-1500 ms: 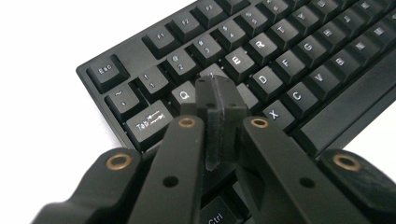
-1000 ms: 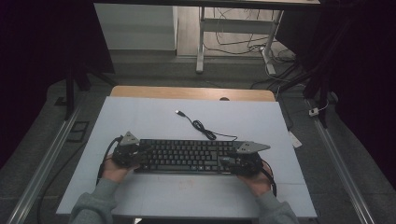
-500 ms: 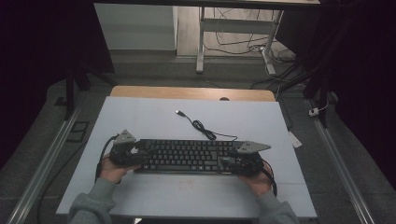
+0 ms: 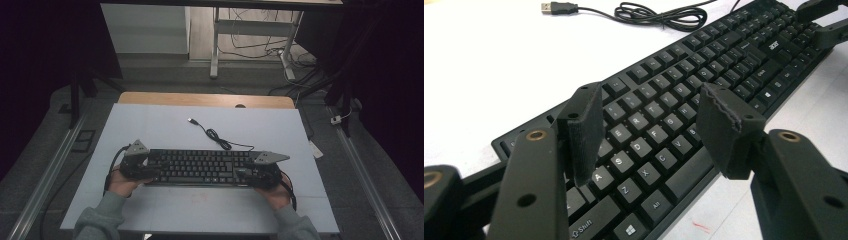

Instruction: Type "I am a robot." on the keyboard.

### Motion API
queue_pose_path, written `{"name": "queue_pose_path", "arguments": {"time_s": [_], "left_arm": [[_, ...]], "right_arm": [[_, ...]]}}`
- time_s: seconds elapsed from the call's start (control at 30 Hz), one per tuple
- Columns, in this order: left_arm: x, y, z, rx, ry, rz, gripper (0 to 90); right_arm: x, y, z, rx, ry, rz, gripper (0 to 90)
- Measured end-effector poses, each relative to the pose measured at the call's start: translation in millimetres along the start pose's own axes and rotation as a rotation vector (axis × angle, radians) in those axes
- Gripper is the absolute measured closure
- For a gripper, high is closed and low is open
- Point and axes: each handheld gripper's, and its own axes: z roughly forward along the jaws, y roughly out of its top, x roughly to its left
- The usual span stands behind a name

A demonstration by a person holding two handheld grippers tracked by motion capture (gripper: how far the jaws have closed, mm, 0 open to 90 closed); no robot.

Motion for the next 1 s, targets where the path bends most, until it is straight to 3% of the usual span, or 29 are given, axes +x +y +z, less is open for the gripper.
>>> {"name": "queue_pose_path", "arguments": {"time_s": [0.43, 1.0], "left_arm": [[-10.6, 1.4, 6.7, 0.022, -0.023, 0.027, 44.0], [-25.0, -1.0, 23.5, 0.088, -0.051, 0.080, 46.8]], "right_arm": [[0.5, -0.1, 0.5, 0.002, 0.005, 0.002, 52.7], [0.6, -0.1, 0.9, 0.002, 0.007, 0.001, 52.7]]}}
